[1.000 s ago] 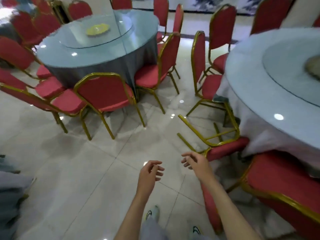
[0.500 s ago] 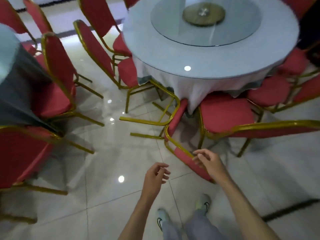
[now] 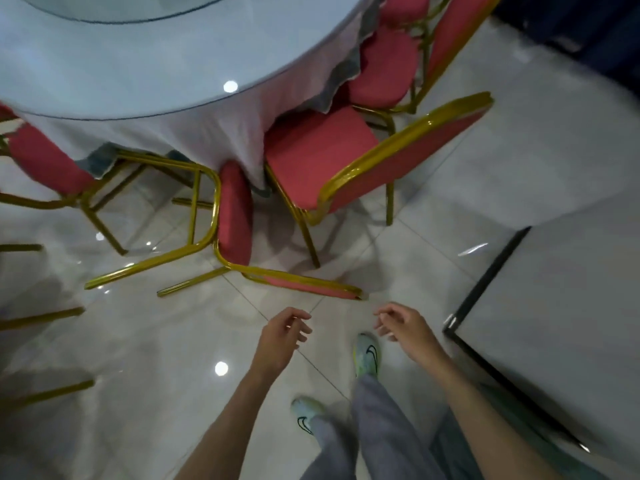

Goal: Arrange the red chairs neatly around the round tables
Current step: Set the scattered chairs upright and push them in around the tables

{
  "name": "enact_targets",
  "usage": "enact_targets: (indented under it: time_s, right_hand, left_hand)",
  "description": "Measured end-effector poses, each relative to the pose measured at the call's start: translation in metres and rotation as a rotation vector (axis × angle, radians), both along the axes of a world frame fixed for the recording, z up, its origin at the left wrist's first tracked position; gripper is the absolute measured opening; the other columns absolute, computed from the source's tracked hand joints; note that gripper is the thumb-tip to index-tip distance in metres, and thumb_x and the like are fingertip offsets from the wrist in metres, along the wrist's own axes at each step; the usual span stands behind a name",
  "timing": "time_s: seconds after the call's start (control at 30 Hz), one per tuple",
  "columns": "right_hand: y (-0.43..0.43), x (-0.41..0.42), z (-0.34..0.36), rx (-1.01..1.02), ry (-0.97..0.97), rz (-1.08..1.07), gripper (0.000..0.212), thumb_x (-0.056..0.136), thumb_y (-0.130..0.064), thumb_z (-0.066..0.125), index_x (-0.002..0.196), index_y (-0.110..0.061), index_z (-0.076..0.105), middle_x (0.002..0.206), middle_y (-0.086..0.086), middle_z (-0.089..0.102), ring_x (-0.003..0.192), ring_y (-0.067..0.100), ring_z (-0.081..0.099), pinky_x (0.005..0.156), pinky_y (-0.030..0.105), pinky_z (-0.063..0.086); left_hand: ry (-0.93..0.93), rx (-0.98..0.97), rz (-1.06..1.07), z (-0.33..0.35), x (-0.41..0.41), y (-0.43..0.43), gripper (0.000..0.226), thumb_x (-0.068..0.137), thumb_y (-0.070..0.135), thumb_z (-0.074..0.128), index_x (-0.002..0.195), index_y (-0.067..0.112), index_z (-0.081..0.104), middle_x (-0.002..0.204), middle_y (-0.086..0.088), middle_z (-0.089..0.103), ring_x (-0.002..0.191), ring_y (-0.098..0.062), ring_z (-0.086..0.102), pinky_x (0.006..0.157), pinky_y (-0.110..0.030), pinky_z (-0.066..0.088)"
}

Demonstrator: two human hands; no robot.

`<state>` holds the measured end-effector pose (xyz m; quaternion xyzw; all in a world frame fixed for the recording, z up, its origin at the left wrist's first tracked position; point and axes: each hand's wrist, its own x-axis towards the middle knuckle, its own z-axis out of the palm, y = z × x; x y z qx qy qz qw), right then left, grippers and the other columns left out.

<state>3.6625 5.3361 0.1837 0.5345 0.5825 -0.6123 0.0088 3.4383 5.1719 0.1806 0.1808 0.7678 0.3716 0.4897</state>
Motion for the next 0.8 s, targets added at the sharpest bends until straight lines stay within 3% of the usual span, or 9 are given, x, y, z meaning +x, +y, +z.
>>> enact_targets:
  time_s: [0.13,0.27,0.37,0.43,0.5,0.63,0.8]
  right_hand:
    - [0.021,0.017,-0.036,-0.020,-0.026,-0.037,0.022,0.103,-0.002,0.053,0.101,-0.012,0.072,0.089,0.010,0.076,0.070,0.005,0.070,0.065,0.013,0.051]
    - [0.031,0.031,-0.075,-0.061,-0.035,-0.050,0.023,0.103,-0.007,0.052,0.101,-0.017,0.073,0.086,0.001,0.078,0.073,0.012,0.071,0.068,0.019,0.054]
    - [0.028,0.035,-0.097,-0.096,-0.042,-0.122,0.024,0.103,-0.009,0.052,0.097,-0.019,0.073,0.081,-0.001,0.078,0.070,0.009,0.069,0.065,0.020,0.053]
    - [0.025,0.037,-0.112,-0.126,-0.043,-0.140,0.024,0.103,-0.010,0.052,0.096,-0.022,0.073,0.082,-0.001,0.078,0.072,0.010,0.071,0.065,0.018,0.053]
    - [0.024,0.041,-0.129,-0.146,-0.044,-0.153,0.026,0.103,-0.010,0.052,0.096,-0.023,0.073,0.085,0.000,0.078,0.074,0.011,0.071,0.067,0.019,0.053]
    - [0.027,0.040,-0.164,-0.132,-0.034,-0.179,0.024,0.102,-0.010,0.053,0.098,-0.021,0.074,0.085,-0.002,0.078,0.075,0.012,0.072,0.067,0.018,0.051]
    - [0.044,0.023,-0.216,-0.115,-0.036,-0.193,0.026,0.104,-0.012,0.051,0.099,-0.025,0.073,0.087,-0.004,0.078,0.077,0.010,0.072,0.070,0.021,0.052]
  left_hand:
    - [0.064,-0.040,-0.113,-0.049,0.006,0.047,0.027,0.102,0.006,0.049,0.098,0.022,0.071,0.082,0.000,0.076,0.070,-0.007,0.067,0.065,-0.025,0.052]
    - [0.255,-0.117,-0.277,-0.109,0.015,0.081,0.023,0.095,0.005,0.059,0.092,0.025,0.070,0.088,0.005,0.073,0.077,-0.006,0.063,0.069,-0.013,0.046]
    - [0.374,-0.155,-0.387,-0.155,0.019,0.089,0.019,0.094,0.007,0.064,0.099,0.024,0.073,0.098,-0.001,0.068,0.092,-0.018,0.062,0.091,-0.035,0.053]
    - [0.415,-0.218,-0.437,-0.179,0.021,0.095,0.020,0.095,0.011,0.063,0.109,0.021,0.072,0.109,-0.004,0.067,0.104,-0.024,0.061,0.097,-0.039,0.051]
    - [0.505,-0.228,-0.477,-0.199,0.021,0.104,0.024,0.093,0.010,0.064,0.115,0.019,0.071,0.116,-0.004,0.066,0.114,-0.026,0.057,0.098,-0.037,0.049]
    - [0.712,-0.096,-0.640,-0.244,0.018,0.127,0.046,0.076,0.003,0.078,0.120,0.012,0.070,0.121,-0.010,0.069,0.114,-0.037,0.063,0.092,-0.048,0.055]
    - [0.807,-0.276,-0.963,-0.290,0.017,0.156,0.061,0.089,0.023,0.066,0.147,0.023,0.047,0.145,-0.002,0.050,0.140,-0.028,0.043,0.114,-0.053,0.031]
